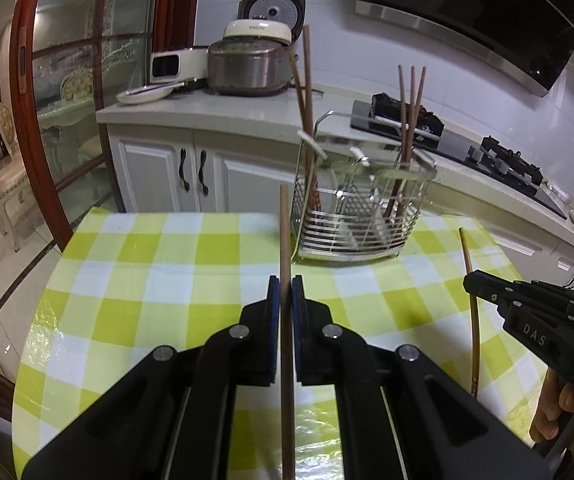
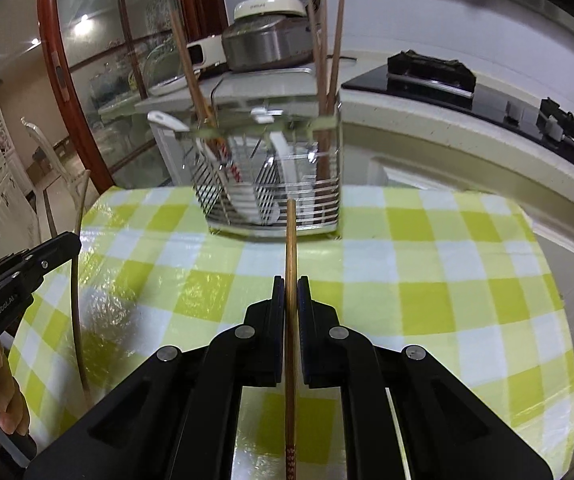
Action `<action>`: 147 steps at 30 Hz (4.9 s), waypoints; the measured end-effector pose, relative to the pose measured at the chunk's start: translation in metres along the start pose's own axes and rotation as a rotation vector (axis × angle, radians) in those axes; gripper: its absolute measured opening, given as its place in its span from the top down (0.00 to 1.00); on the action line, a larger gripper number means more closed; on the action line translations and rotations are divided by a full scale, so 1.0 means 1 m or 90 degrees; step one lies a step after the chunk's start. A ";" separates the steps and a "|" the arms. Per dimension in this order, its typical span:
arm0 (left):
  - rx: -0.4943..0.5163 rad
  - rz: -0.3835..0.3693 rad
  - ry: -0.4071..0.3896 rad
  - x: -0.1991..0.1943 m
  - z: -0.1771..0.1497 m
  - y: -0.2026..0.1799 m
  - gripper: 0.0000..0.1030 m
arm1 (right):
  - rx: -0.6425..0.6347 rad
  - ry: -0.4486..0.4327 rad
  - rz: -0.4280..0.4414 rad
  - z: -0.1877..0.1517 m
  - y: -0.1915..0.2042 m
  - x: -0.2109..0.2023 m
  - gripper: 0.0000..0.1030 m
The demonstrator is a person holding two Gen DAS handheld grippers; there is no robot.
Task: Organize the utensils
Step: 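Lift both chopsticks upright and carry them over the wire rack, then open both tools to drop the chopsticks into the wire rack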
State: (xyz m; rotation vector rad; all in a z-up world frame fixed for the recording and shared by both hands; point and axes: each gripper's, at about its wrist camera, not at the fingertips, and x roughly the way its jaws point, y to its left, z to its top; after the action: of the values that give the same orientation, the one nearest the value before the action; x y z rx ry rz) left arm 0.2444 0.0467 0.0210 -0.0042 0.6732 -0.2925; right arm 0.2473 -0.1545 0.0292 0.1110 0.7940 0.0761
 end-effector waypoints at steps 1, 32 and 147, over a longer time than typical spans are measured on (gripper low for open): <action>0.002 0.000 -0.004 -0.003 0.002 -0.002 0.94 | 0.001 -0.004 0.000 0.001 -0.001 -0.003 0.92; 0.035 -0.011 -0.074 -0.058 0.022 -0.044 0.94 | -0.011 -0.098 -0.033 0.015 -0.016 -0.074 0.92; -0.004 -0.019 -0.122 0.078 0.167 -0.039 0.94 | -0.046 -0.135 0.005 0.165 0.008 0.056 0.91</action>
State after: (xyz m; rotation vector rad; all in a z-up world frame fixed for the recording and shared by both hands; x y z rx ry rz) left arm 0.3951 -0.0264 0.1077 -0.0476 0.4845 -0.3140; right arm 0.4043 -0.1526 0.1053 0.0523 0.5786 0.0989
